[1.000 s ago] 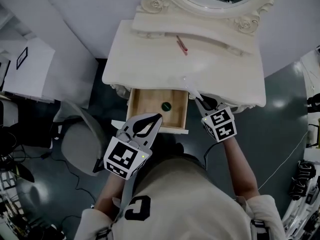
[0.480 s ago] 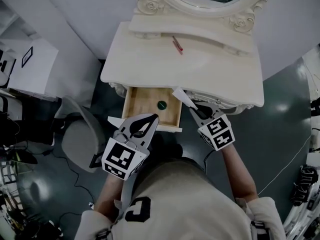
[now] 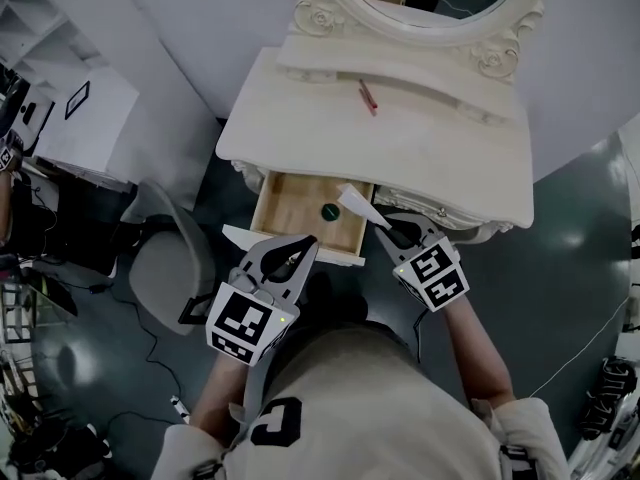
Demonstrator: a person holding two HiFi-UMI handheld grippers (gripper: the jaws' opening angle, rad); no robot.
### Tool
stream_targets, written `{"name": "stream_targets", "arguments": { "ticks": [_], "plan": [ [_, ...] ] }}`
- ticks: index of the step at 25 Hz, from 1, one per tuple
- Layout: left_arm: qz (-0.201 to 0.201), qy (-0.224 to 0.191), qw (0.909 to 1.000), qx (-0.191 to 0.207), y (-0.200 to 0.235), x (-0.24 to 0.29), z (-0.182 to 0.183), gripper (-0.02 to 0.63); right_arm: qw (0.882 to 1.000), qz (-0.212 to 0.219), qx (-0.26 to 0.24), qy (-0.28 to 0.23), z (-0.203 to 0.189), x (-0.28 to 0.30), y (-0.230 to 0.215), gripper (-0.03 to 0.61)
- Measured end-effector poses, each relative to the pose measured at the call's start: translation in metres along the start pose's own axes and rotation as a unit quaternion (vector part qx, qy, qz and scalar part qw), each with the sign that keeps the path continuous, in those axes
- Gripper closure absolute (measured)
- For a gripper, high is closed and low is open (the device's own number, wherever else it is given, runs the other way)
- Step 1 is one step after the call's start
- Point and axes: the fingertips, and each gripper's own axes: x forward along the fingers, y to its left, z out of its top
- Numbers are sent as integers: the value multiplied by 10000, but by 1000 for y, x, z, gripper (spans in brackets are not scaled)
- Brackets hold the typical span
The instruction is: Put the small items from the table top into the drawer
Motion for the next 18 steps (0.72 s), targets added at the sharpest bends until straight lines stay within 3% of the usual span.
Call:
{"name": "stream_targets", "arguments": {
  "ticks": [12,18],
  "plan": [
    [463,264,9986,6,-6,-17,-11,555,9989,440,-38,-134,1,13,8,512],
    [622,346,9975,5,-1,-28,-17,555,9987,451,-174,-172,6,18,8,512]
  ]
}}
